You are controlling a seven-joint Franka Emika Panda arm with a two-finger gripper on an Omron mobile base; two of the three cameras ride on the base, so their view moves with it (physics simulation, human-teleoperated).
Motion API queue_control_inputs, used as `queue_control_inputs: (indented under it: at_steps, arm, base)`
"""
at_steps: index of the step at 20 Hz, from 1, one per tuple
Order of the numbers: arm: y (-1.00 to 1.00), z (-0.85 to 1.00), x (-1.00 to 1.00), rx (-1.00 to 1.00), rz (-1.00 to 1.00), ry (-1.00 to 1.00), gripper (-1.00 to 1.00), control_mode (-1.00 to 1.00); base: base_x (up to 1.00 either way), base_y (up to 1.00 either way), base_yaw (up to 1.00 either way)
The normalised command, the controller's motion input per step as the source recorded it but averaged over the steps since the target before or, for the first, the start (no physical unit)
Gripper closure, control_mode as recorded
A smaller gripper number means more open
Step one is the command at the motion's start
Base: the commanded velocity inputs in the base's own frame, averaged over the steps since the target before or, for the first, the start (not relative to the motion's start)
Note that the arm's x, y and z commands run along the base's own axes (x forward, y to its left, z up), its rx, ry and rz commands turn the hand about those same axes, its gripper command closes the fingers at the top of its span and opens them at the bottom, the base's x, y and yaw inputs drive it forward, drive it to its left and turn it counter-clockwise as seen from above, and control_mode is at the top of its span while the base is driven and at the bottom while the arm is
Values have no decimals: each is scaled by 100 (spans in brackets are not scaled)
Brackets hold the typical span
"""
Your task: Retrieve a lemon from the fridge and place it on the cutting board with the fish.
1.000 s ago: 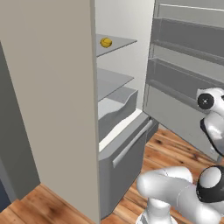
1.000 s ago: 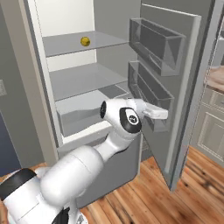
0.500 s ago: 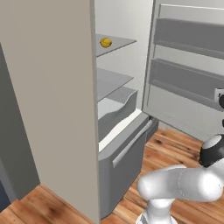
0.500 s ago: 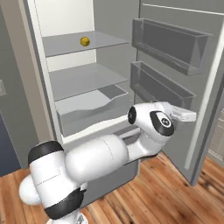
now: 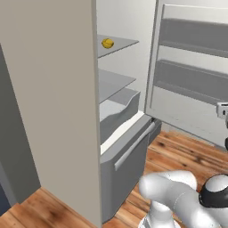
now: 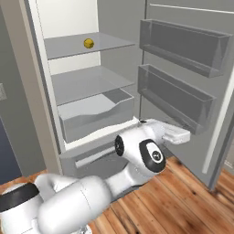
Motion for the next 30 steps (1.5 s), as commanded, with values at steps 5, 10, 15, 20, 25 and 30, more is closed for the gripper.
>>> queue_control_inputs:
  at_steps: [5, 10, 15, 20, 25, 30]
  arm:
    - [100, 22, 0, 20, -8, 28, -100, -100]
    - [98, 0, 0, 47, -18, 40, -100, -100]
    - [100, -7, 0, 60, -20, 14, -100, -100]
    - [83, 0, 0, 67, -27, -8, -100, -100]
    - [64, -7, -2, 61, -9, 1, -100, -100]
    - [41, 40, -39, -6, 43, -2, -100, -100]
  base:
    - [0, 0, 0]
    - [0, 0, 0]
    - [0, 0, 0]
    - [0, 0, 0]
    - [0, 0, 0]
    - [0, 0, 0]
